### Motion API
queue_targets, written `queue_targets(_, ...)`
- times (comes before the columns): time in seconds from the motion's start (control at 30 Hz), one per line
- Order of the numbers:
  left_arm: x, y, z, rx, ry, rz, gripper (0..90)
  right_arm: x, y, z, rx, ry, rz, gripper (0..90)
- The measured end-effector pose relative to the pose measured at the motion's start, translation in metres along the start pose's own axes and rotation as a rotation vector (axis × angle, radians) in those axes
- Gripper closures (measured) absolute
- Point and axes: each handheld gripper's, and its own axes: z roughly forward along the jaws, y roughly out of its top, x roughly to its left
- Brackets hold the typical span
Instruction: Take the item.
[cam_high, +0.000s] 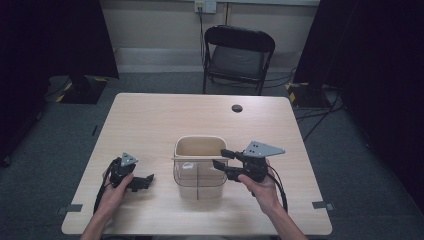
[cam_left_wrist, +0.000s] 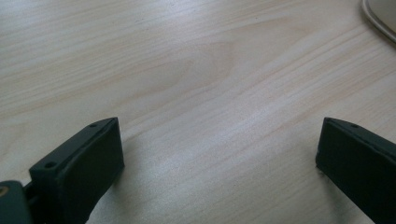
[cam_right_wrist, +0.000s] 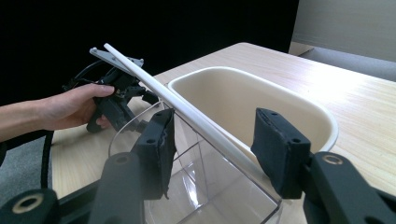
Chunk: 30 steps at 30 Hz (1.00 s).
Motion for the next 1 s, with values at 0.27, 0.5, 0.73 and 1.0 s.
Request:
queue_targets(0.27, 0.0, 0.0, 0.0, 0.0, 0.0, 0.0, 0.2, -0.0014, 0.0031, 0.0023, 0.004, 0.004, -0.007, 50.2)
queue_targets(0.5, 0.0, 0.0, 0.0, 0.0, 0.0, 0.0, 0.2, -0.0032, 0.0041, 0.0028, -0.005, 0.006, 0.001, 51.2)
queue_targets(0.73, 0.0, 0.0, 0.0, -0.001, 0.0, 0.0, 0.2, -0.0039, 0.0048, 0.0028, -0.009, 0.007, 0.007, 51.3)
queue_targets(1.0, 0.0, 0.0, 0.0, -0.001, 0.0, 0.0, 0.2, -0.0046, 0.0048, 0.0032, -0.009, 0.007, 0.009, 51.4)
